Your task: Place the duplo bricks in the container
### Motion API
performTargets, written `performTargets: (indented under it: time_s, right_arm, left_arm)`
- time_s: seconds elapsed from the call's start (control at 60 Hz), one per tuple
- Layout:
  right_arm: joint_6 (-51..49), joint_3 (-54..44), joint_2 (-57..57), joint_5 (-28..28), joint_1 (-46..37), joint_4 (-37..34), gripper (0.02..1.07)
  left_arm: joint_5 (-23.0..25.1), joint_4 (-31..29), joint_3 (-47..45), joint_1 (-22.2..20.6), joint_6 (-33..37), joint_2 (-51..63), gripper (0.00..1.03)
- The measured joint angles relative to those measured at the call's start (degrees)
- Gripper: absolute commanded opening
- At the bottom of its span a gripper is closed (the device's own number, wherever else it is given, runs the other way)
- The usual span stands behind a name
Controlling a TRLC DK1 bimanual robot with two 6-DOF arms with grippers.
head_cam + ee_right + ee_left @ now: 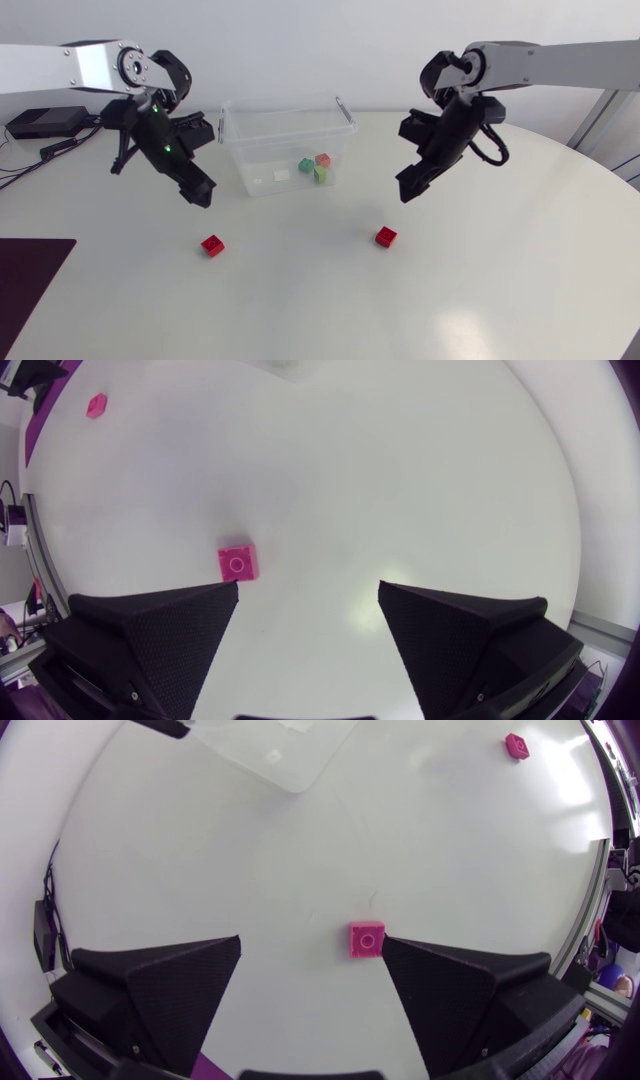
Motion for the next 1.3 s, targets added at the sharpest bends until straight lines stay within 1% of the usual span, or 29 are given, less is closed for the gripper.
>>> performTargets:
  time_s: [0.25,0.367,0.617,0.667,0.917,1.183,1.267,1.3]
  right_arm:
    - [-0.9,-5.6,0.2,3.1,3.5,6.2,1.03]
    - [-0.9,-7.8,0.4,4.3,4.6,8.9,1.03]
    - [-0.9,-11.6,1.8,5.5,6.6,13.0,1.03]
    - [-0.9,-12.0,1.8,5.7,6.9,13.4,1.03]
    - [-1.3,-13.1,1.9,5.9,7.3,14.9,1.02]
    - [-1.5,-15.6,1.9,5.9,8.8,16.2,1.02]
    - [-1.5,-16.2,1.9,5.8,9.1,16.6,1.02]
    - [-1.5,-16.4,2.0,5.9,9.2,16.8,1.02]
  left_arm:
    - [0.2,4.8,-6.4,-0.8,0.0,0.4,0.97]
    - [0.2,8.0,-9.8,-0.8,0.0,0.4,0.96]
    - [0.2,12.1,-16.0,-1.1,0.4,0.9,0.96]
    - [0.2,12.7,-16.7,-1.1,0.7,1.0,0.94]
    - [0.2,14.7,-18.7,-1.2,1.3,1.4,0.94]
    - [0.9,15.6,-19.9,-1.5,1.3,1.7,0.93]
    - [1.0,16.1,-20.0,-1.5,1.3,2.1,0.91]
    - [1.1,16.4,-20.2,-1.6,1.3,2.3,0.88]
